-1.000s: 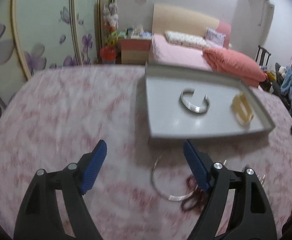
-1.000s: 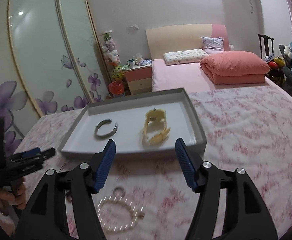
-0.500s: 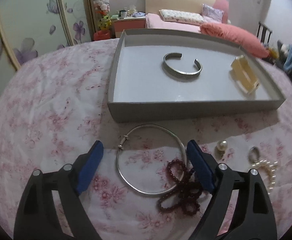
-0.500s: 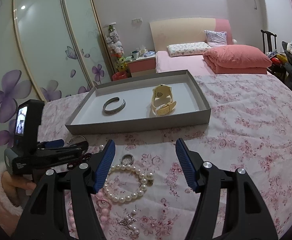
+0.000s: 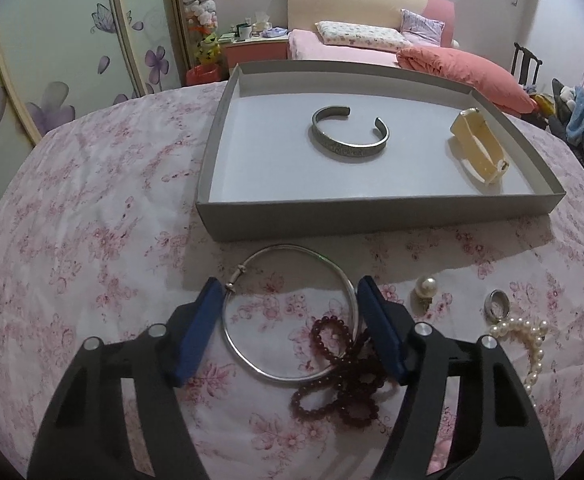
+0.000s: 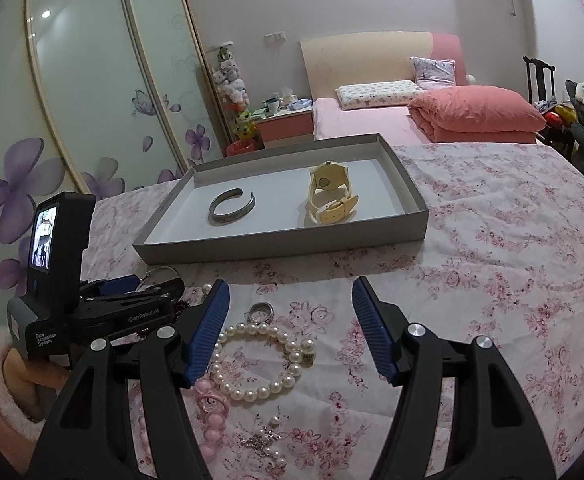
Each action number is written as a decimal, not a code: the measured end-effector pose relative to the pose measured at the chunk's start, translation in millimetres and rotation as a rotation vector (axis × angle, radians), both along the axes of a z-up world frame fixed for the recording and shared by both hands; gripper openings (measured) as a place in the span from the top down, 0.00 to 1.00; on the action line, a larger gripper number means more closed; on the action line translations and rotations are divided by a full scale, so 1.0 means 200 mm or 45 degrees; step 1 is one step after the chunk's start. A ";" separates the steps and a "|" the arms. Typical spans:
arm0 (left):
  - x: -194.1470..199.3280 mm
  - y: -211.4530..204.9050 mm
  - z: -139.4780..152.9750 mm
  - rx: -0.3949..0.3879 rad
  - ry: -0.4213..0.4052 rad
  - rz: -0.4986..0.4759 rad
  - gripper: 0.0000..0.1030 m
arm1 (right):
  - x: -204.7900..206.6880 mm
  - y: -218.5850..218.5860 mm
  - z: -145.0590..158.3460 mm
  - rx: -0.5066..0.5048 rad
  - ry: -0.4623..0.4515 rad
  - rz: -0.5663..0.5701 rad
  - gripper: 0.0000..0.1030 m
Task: Organize jewelry
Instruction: 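Grasp the silver hoop bangle with the left tool while the right tool grasps the red beads, then carry the hoop bangle into the tray with the left tool while the right tool drops the beads, then grasp the pink bead bracelet with the left tool while the right tool grasps a silver charm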
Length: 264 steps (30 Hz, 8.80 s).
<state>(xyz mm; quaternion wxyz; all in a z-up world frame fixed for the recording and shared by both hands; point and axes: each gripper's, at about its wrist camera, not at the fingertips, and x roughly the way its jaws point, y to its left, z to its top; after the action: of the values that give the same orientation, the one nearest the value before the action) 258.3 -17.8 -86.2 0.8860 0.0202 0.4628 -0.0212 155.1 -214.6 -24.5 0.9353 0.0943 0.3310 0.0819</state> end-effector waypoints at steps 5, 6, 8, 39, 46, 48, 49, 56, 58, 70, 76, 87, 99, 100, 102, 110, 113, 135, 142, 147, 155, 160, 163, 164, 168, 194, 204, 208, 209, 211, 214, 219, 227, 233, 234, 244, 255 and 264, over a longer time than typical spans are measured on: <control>0.01 0.11 0.04 -0.137 -0.041 0.050 0.34 | -0.02 0.04 0.00 -0.022 -0.022 0.022 0.37; 0.01 0.12 0.06 -0.163 -0.054 0.057 0.34 | -0.02 0.04 0.01 -0.024 -0.023 0.026 0.37; 0.00 0.16 0.10 -0.191 -0.092 0.075 0.34 | -0.02 0.06 0.00 -0.026 -0.022 0.041 0.37; -0.16 0.58 0.36 -0.260 -0.331 0.316 0.34 | 0.19 0.75 -0.21 -0.346 0.250 0.468 0.33; -0.18 0.59 0.35 -0.282 -0.327 0.321 0.34 | 0.16 0.69 -0.20 -0.274 0.246 0.523 0.91; -0.19 0.59 0.35 -0.286 -0.328 0.322 0.34 | 0.13 0.64 -0.20 -0.197 0.230 0.523 0.91; -0.20 0.59 0.35 -0.289 -0.329 0.322 0.34 | 0.11 0.61 -0.19 -0.177 0.209 0.518 0.91; -0.30 0.58 0.39 -0.286 -0.396 0.319 0.34 | -0.03 0.39 0.04 -0.074 -0.050 0.384 0.91; -0.34 0.55 0.42 -0.275 -0.433 0.309 0.34 | -0.07 0.32 0.13 -0.060 -0.131 0.322 0.91; -0.53 0.31 0.56 -0.157 -0.629 0.205 0.34 | -0.22 0.11 0.36 -0.119 -0.466 0.100 0.91; -0.59 0.17 0.57 -0.069 -0.707 0.153 0.34 | -0.26 0.13 0.36 -0.206 -0.575 0.047 0.91; -0.68 0.03 0.58 0.052 -0.849 0.113 0.34 | -0.30 0.14 0.32 -0.320 -0.728 -0.063 0.91; -0.64 -0.02 0.56 0.093 -0.864 0.103 0.34 | -0.26 0.12 0.29 -0.356 -0.763 -0.137 0.91; -0.63 -0.03 0.55 0.093 -0.863 0.104 0.34 | -0.26 0.12 0.30 -0.363 -0.769 -0.140 0.91; -0.63 -0.03 0.55 0.092 -0.862 0.101 0.34 | -0.26 0.12 0.29 -0.371 -0.778 -0.143 0.91; -0.59 -0.06 0.53 0.095 -0.854 0.081 0.34 | -0.23 0.12 0.30 -0.370 -0.787 -0.137 0.91; -0.54 -0.06 0.53 0.087 -0.849 0.086 0.34 | -0.19 0.12 0.31 -0.374 -0.806 -0.132 0.91; 0.30 -0.17 0.32 -0.006 -0.614 0.081 0.34 | 0.56 0.05 0.13 -0.215 -0.522 -0.074 0.91; 0.35 -0.17 0.21 -0.025 -0.533 0.034 0.33 | 0.64 0.03 0.07 -0.136 -0.360 -0.012 0.90; 0.36 -0.16 0.22 -0.031 -0.555 0.039 0.19 | 0.65 0.00 0.06 -0.068 -0.310 -0.009 0.54; 0.36 -0.10 0.22 -0.095 -0.532 0.088 0.19 | 0.64 -0.04 0.10 -0.046 -0.355 -0.035 0.53; 0.36 -0.07 0.22 -0.111 -0.530 0.127 0.19 | 0.67 -0.03 0.10 -0.043 -0.299 -0.014 0.53; 0.37 -0.06 0.22 -0.122 -0.522 0.147 0.19 | 0.68 -0.04 0.10 0.002 -0.260 0.029 0.53; 0.37 -0.05 0.22 -0.126 -0.523 0.156 0.19 | 0.67 -0.04 0.11 0.029 -0.252 0.057 0.53; 0.36 -0.02 0.23 -0.138 -0.540 0.179 0.19 | 0.66 -0.01 0.14 0.003 -0.255 0.073 0.53; -0.10 0.04 0.34 -0.123 -0.502 -0.033 0.19 | 0.26 -0.18 0.12 -0.145 0.011 0.039 0.51; -0.46 -0.01 0.28 -0.176 -0.423 -0.172 0.19 | -0.12 -0.13 0.30 -0.171 -0.337 -0.013 0.39; -0.57 -0.11 0.22 -0.158 -0.321 -0.292 0.19 | -0.22 -0.11 0.32 -0.181 -0.363 0.002 0.39; -0.58 -0.13 0.20 -0.144 -0.299 -0.311 0.19 | -0.23 -0.11 0.32 -0.175 -0.367 0.003 0.39; -0.60 -0.17 0.15 -0.106 -0.256 -0.332 0.19 | -0.27 -0.11 0.33 -0.163 -0.372 0.003 0.39; -0.62 -0.19 0.09 -0.052 -0.206 -0.333 0.26 | -0.30 -0.13 0.34 -0.164 -0.379 -0.004 0.39; -0.61 -0.23 0.00 0.013 -0.101 -0.341 0.39 | -0.35 -0.15 0.33 -0.150 -0.376 -0.015 0.39; -0.58 -0.19 -0.02 0.012 -0.046 -0.263 0.44 | -0.40 -0.15 0.27 -0.128 -0.331 0.008 0.39; -0.61 -0.23 -0.01 0.025 -0.066 -0.316 0.71 | -0.43 -0.16 0.21 -0.096 -0.265 0.021 0.39; -0.62 -0.24 -0.01 0.042 -0.074 -0.337 0.77 | -0.43 -0.16 0.20 -0.087 -0.250 0.025 0.39; -0.59 -0.03 0.03 0.000 -0.104 -0.188 0.78 | -0.41 -0.12 0.04 -0.097 -0.025 0.161 0.39; -0.64 0.18 0.31 -0.093 -0.341 -0.061 0.78 | -0.32 0.13 -0.19 -0.204 0.245 0.331 0.68; -0.65 0.19 0.35 -0.122 -0.363 -0.062 0.78 | -0.30 0.18 -0.20 -0.295 0.249 0.322 0.93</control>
<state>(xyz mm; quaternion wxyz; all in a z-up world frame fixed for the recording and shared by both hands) 128.1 20.5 -16.1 0.9420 -0.0080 0.3299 -0.0617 95.1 -178.1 -64.9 0.8855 -0.0487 0.4368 0.1504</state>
